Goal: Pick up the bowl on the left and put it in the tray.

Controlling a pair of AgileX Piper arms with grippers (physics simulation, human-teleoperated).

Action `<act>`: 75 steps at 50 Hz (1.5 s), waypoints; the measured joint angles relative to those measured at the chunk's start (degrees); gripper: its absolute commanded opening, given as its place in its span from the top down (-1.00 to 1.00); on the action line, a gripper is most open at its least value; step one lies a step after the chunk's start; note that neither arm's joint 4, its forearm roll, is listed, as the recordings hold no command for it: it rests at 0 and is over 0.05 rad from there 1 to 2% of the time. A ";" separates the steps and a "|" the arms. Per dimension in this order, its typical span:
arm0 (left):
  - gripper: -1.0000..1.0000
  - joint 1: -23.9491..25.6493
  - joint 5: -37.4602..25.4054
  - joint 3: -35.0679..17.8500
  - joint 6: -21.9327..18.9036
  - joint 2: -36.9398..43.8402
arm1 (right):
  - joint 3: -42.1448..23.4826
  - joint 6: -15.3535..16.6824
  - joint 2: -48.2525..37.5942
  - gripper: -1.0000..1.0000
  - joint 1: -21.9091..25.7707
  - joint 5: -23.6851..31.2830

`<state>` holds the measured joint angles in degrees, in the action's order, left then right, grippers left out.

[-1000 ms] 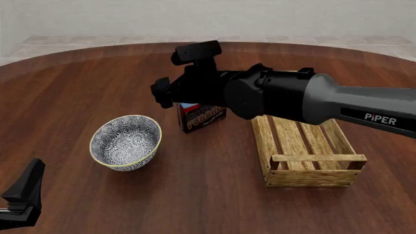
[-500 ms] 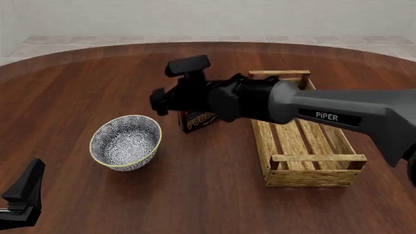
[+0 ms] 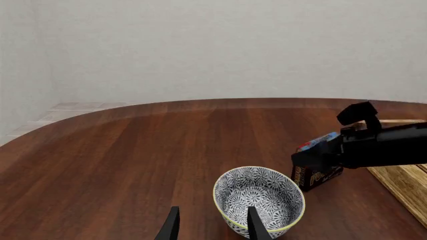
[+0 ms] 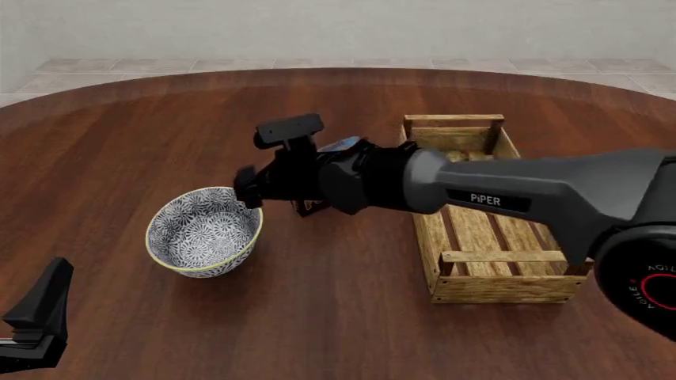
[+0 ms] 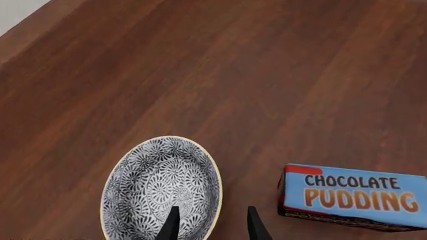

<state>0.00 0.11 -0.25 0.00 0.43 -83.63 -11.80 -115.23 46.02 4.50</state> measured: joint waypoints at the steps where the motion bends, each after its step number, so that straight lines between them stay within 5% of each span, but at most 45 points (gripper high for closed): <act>1: -1.00 0.00 0.00 0.00 0.00 0.00 | -0.06 0.00 -0.15 -1.00 0.06 0.00; 75: -1.00 0.00 0.00 0.00 0.00 0.00 | 5.50 -5.59 -5.49 -1.00 2.32 -8.22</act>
<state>0.00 0.11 -0.25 0.00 0.43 -78.12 -17.39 -120.71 48.34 -3.71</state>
